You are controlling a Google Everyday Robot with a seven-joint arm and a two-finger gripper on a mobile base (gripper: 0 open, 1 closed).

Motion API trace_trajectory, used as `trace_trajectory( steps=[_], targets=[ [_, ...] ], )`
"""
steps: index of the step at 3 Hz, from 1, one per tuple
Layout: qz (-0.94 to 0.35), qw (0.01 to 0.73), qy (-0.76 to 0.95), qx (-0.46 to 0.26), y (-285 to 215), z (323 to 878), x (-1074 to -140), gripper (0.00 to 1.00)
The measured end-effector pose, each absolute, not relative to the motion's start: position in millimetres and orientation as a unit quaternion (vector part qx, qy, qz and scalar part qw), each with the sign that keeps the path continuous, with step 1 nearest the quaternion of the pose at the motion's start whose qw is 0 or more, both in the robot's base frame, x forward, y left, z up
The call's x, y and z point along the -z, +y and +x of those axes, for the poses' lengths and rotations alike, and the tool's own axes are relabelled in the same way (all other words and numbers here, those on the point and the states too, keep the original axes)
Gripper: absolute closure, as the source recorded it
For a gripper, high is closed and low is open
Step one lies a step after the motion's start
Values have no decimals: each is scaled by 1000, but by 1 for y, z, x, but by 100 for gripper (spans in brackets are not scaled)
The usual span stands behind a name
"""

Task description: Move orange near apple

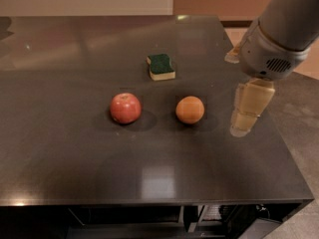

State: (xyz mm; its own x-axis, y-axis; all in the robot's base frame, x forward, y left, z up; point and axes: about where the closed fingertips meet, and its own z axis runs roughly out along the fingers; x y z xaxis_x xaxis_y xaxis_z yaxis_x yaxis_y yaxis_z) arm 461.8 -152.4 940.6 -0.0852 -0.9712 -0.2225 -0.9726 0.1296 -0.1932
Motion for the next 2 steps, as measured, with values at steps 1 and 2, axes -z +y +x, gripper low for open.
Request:
trace_trajectory(
  steps=[1, 2],
  targets=[
    [-677, 150, 720, -27, -126, 476, -914, 0],
    [-690, 147, 707, -49, -110, 488, -893, 0]
  ],
)
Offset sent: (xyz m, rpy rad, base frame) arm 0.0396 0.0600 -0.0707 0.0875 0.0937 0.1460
